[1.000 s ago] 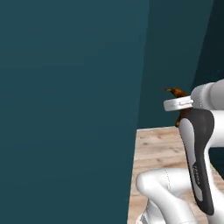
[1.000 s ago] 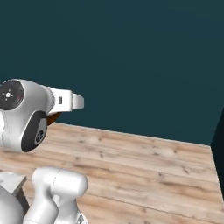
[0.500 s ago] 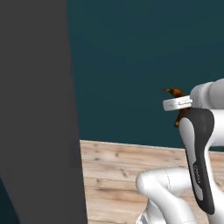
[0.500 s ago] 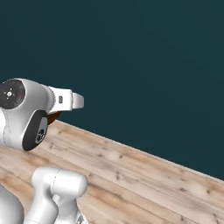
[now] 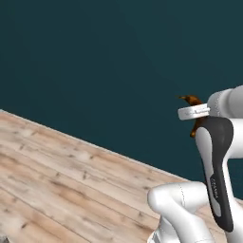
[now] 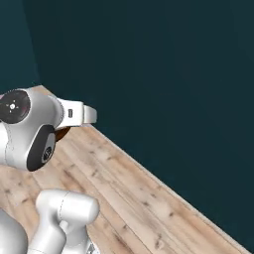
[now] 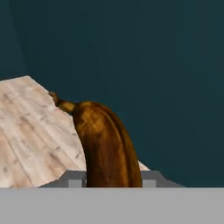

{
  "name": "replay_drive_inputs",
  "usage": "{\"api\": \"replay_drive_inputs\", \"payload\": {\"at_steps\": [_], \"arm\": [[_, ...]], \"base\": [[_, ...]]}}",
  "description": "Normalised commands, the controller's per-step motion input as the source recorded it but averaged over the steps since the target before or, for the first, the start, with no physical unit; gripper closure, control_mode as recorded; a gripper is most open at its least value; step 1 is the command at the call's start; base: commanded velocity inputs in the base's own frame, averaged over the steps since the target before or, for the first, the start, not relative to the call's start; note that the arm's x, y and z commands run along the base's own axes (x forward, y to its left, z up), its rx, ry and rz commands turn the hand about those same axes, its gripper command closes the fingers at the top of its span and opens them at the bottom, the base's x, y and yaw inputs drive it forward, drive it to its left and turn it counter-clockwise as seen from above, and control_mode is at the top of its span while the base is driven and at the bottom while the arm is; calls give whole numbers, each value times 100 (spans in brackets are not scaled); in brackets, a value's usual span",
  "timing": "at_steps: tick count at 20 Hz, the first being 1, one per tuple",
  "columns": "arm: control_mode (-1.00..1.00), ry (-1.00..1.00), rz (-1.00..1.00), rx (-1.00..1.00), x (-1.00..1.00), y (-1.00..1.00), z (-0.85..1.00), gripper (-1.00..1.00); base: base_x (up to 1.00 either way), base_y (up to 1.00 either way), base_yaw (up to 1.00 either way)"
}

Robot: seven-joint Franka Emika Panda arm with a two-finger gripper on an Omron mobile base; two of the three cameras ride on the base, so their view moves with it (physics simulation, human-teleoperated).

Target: Retrieve the kiwi and banana from the fridge and place them into the bowl on the dining table.

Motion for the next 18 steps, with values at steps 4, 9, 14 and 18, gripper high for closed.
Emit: {"api": "replay_drive_inputs", "payload": {"at_steps": [4,9,14,18], "arm": [[100,0,0,0,0,0,0,100],[100,0,0,0,0,0,0,100],[100,0,0,0,0,0,0,100],[100,0,0,0,0,0,0,100]], "base": [[50,0,73],[37,0,74],[56,0,71],[74,0,68]]}}
